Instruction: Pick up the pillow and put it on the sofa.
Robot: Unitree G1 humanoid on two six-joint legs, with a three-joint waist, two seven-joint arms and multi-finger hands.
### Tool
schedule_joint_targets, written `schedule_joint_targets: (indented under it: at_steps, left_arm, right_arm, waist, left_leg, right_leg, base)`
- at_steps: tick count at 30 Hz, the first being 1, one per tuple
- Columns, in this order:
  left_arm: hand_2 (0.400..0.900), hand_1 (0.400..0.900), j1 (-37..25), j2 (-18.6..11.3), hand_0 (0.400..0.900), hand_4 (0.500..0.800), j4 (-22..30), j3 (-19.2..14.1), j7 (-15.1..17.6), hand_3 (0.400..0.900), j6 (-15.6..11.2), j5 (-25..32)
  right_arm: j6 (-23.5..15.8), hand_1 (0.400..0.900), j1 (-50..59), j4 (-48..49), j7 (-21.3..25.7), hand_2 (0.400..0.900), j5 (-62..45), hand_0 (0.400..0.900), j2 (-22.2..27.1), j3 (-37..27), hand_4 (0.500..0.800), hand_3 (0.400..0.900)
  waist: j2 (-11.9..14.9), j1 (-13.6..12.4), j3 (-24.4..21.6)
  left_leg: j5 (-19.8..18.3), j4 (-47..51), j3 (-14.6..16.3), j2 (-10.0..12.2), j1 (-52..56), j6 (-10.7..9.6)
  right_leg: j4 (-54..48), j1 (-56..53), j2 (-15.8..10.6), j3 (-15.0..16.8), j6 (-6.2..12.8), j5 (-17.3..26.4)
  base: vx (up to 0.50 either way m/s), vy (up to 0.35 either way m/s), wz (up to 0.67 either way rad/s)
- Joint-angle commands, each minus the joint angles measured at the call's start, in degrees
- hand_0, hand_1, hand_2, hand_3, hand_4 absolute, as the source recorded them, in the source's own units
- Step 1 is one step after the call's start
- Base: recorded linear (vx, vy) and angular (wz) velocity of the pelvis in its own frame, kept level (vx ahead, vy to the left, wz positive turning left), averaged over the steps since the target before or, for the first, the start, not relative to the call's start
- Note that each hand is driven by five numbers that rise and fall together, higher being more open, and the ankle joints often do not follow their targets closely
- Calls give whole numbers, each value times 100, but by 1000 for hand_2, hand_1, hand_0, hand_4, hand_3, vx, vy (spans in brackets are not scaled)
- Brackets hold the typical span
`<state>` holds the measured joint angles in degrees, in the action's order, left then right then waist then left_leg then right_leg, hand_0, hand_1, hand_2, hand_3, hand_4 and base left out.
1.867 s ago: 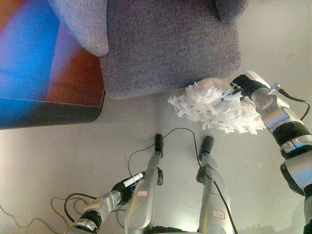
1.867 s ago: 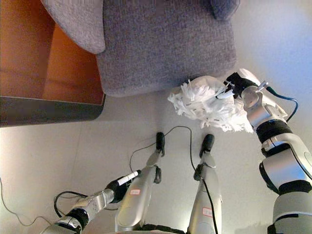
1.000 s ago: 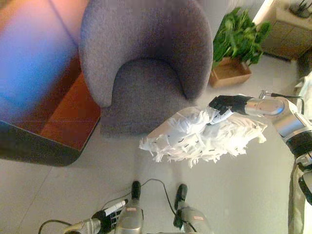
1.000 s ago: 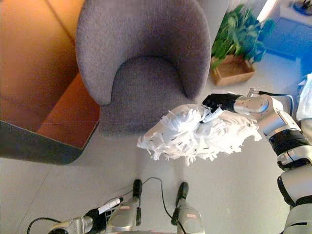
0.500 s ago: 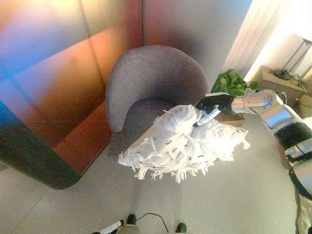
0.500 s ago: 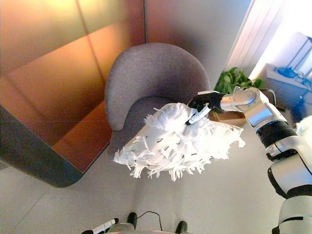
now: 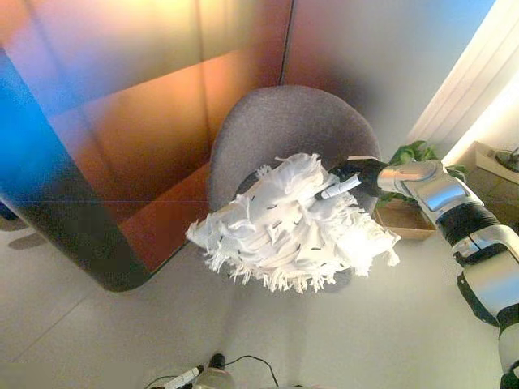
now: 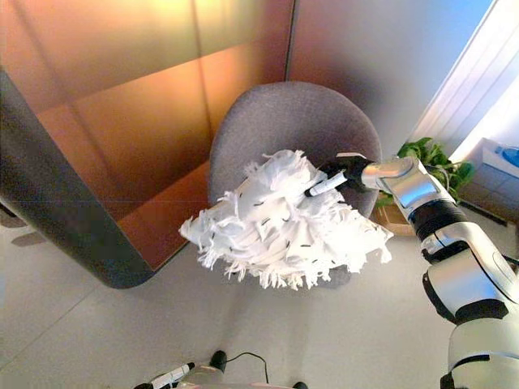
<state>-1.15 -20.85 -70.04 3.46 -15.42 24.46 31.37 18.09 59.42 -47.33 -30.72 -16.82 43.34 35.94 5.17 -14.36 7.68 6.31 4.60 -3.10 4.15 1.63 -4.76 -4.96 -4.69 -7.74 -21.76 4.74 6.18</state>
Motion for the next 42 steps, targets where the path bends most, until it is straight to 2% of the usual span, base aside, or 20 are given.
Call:
schedule_joint_targets:
  at_steps: [1, 5, 8, 13, 14, 15, 16, 19, 23, 27, 33, 37, 42]
  left_arm:
    - [900, 900, 21, -217, 900, 800, -374, 605, 79, 900, 334, 156]
    - [900, 900, -150, -378, 900, 800, -276, 729, -10, 900, 168, 345]
    - [900, 900, -189, -396, 900, 800, -198, 841, -106, 900, 72, 554]
    - [900, 900, -106, -391, 900, 800, -38, 900, -175, 900, 27, 702]
    - [900, 900, -84, -399, 900, 800, -9, 919, -194, 900, 8, 731]
    - [900, 900, -71, -403, 900, 800, -7, 961, -205, 900, -32, 786]
    - [900, 900, -34, -418, 900, 800, 22, 892, -244, 900, -48, 726]
    - [900, 900, 12, -428, 900, 800, 63, 880, -346, 900, -105, 721]
    - [900, 900, 73, -451, 900, 800, 56, 889, -560, 900, -190, 603]
    - [900, 900, 83, -487, 900, 800, 50, 869, -673, 900, -196, 535]
    - [900, 900, 114, -506, 900, 800, 55, 842, -790, 900, -220, 548]
    - [900, 900, 159, -515, 900, 800, -4, 808, -889, 900, -333, 455]
    - [900, 900, 160, -506, 900, 800, -48, 754, -931, 900, -420, 277]
  right_arm:
    - [-367, 400, 2432, -574, 1209, 400, -368, 400, 515, -37, 500, 400]
    - [-468, 400, 3012, -984, 1582, 400, -486, 400, 725, 460, 500, 400]
    - [-506, 400, 3408, -1201, 2026, 400, -538, 400, 871, 757, 500, 400]
    - [-409, 400, 3776, -1470, 2074, 400, -609, 400, 1180, 1021, 500, 400]
    - [-356, 400, 3854, -1522, 2248, 400, -582, 400, 1240, 1098, 500, 400]
    - [-247, 692, 3920, -1565, 2600, 692, -642, 692, 1282, 1171, 675, 692]
    - [-182, 900, 3855, -1603, 2664, 900, -646, 900, 1291, 1058, 800, 900]
    - [-92, 900, 3794, -1642, 2567, 900, -713, 900, 1394, 1019, 800, 900]
    - [-277, 900, 3853, -1811, 2292, 900, -573, 900, 1496, 1100, 800, 900]
    - [-331, 900, 3862, -1875, 2253, 900, -508, 900, 1502, 1137, 800, 900]
    - [-271, 900, 3872, -1885, 2132, 900, -349, 900, 1544, 1193, 800, 900]
    - [-264, 900, 3796, -1925, 2007, 900, -331, 900, 1596, 1178, 800, 900]
    - [-419, 900, 3469, -1940, 1785, 900, -354, 900, 1657, 927, 800, 900]
  waist:
    - [291, -92, 150]
    - [319, -166, 439]
    - [247, -144, 601]
    - [181, -132, 660]
    - [163, -134, 675]
    - [148, -129, 685]
    - [138, -123, 696]
    - [85, -110, 712]
    - [5, -107, 754]
    - [4, -97, 765]
    - [-25, -61, 790]
    - [-35, -57, 783]
    - [-17, 2, 673]
  left_leg:
    - [-517, 40, 171, -259, 23, 97]
    - [-460, 40, 112, -212, -349, 100]
    - [-419, 40, 118, -191, -524, 102]
    - [-413, 40, 112, -183, -645, 95]
    - [-406, 40, 111, -187, -660, 93]
    - [-401, 40, 108, -188, -676, 93]
    - [-407, 40, 117, -188, -677, 91]
    - [-389, 40, 113, -207, -749, 91]
    - [-397, 40, 136, -222, -768, 90]
    - [-398, 40, 173, -213, -780, 84]
    - [-401, 40, 224, -196, -804, 79]
    - [-417, 40, 282, -177, -762, 65]
    - [-432, 40, 328, -181, -717, 66]
  right_leg:
    - [-4, -289, 177, 160, 198, -366]
    - [-4, 49, 189, 150, 204, -313]
    - [-4, 221, 201, 161, 179, -293]
    - [-4, 324, 178, 186, 177, -313]
    - [-4, 342, 169, 191, 174, -312]
    - [-4, 359, 158, 188, 175, -305]
    - [-4, 359, 153, 177, 174, -306]
    - [-4, 435, 122, 163, 159, -306]
    - [14, 477, 83, 138, 142, -323]
    - [24, 515, 76, 153, 137, -324]
    - [34, 565, 70, 186, 130, -331]
    - [40, 544, 75, 181, 127, -343]
    - [14, 518, 71, 202, 138, -341]
  base:
    - [-91, -78, 8]
    - [-223, -74, 0]
    - [-164, 15, -8]
    - [-31, 14, -2]
    - [0, 0, 0]
    - [0, 0, 0]
    - [-15, 20, 4]
    - [-33, 39, 3]
    - [-16, 36, -1]
    - [0, 3, -5]
    - [-5, 1, -2]
    - [-7, -17, -3]
    - [-2, -27, -5]
